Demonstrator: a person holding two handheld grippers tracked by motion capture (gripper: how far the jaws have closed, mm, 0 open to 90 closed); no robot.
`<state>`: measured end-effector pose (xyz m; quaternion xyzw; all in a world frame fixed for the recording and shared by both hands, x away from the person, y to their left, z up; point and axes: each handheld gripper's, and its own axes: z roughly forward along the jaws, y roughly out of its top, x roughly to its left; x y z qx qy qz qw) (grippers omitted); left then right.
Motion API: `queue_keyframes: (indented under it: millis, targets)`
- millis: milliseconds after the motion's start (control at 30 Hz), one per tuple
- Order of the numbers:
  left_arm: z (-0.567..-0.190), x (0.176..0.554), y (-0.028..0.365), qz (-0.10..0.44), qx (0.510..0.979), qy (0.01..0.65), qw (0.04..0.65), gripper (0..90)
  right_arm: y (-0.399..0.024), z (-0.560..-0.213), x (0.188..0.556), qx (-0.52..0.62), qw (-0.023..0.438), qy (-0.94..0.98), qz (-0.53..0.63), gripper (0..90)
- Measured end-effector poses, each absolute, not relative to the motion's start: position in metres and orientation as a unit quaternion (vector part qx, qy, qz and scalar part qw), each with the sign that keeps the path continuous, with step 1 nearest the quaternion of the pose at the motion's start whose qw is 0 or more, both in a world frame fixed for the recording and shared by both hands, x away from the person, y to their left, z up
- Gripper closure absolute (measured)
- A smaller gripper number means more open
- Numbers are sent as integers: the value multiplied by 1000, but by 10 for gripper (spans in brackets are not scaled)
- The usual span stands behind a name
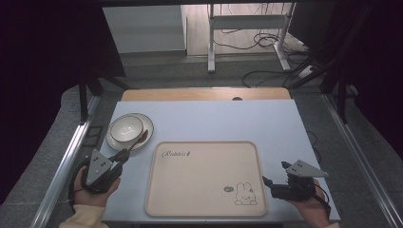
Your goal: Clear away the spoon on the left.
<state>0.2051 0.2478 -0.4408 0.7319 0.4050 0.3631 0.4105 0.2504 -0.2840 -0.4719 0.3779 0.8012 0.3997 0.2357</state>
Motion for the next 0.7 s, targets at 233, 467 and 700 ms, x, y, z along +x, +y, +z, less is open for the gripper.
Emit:
queue_keyframes:
  millis: [233,467,700]
  targets:
    - [-446,199,241,353,741,398,410,840,-284,-471,250,377,237,801,401,139]
    - [-452,197,231,343,755,386,405,839,-283,-471,250,375,236,802,400,139]
    - [-454,197,223,343,764,375,397,840,-283,-472,250,375,235,803,398,138]
